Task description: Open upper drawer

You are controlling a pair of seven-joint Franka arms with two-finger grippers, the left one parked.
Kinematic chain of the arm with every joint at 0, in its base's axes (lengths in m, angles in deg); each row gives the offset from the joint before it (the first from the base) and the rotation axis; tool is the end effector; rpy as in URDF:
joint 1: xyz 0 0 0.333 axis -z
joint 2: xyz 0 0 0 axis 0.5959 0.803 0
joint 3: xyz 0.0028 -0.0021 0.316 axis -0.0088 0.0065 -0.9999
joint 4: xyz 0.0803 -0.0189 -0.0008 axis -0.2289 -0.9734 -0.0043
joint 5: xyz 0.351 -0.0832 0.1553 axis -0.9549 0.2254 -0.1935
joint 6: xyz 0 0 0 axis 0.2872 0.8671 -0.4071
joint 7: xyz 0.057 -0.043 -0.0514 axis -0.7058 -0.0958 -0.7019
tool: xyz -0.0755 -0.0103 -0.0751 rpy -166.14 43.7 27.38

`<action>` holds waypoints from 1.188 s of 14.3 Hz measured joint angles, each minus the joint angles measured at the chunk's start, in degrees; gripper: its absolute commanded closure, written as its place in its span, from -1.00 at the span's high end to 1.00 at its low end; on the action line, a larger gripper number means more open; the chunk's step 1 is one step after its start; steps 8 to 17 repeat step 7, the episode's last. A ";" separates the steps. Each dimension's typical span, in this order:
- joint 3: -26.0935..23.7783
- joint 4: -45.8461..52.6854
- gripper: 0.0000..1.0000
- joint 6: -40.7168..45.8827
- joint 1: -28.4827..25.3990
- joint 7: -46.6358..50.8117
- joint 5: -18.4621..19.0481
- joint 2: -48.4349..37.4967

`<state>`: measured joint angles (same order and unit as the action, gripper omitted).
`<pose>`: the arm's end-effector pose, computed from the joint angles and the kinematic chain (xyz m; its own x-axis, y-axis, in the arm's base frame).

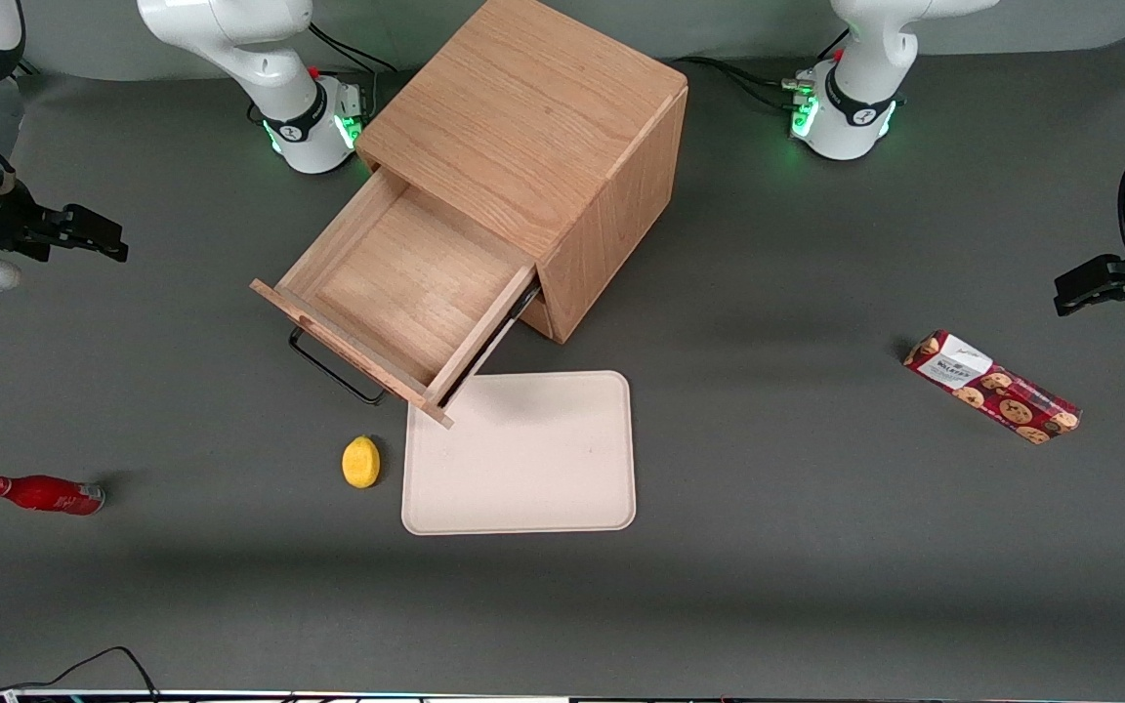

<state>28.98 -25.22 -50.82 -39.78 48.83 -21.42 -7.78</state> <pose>0.5058 -0.0305 0.5788 0.9905 -0.0392 -0.1316 -0.0335 -0.9984 0.0456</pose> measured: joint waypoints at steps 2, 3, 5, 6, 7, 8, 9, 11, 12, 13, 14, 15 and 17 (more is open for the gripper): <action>0.00 1.30 1.00 -0.47 0.00 0.00 0.00 2.25; 0.00 2.63 1.00 -0.66 0.00 0.00 0.00 3.91; 0.00 4.88 1.00 -0.68 0.00 0.05 0.00 6.56; 0.01 5.60 1.00 -0.68 0.02 0.10 -0.01 7.20; 0.08 6.11 1.00 -0.65 0.10 0.11 -0.05 7.46; 0.08 6.11 1.00 -0.65 0.10 0.11 -0.05 7.46; 0.08 6.11 1.00 -0.65 0.10 0.11 -0.05 7.46; 0.08 6.11 1.00 -0.65 0.10 0.11 -0.05 7.46; 0.08 6.11 1.00 -0.65 0.10 0.11 -0.05 7.46; 0.08 6.11 1.00 -0.65 0.10 0.11 -0.05 7.46; 0.08 6.11 1.00 -0.65 0.10 0.11 -0.05 7.46; 0.08 6.11 1.00 -0.65 0.10 0.11 -0.05 7.46; 0.08 6.11 1.00 -0.65 0.10 0.11 -0.05 7.46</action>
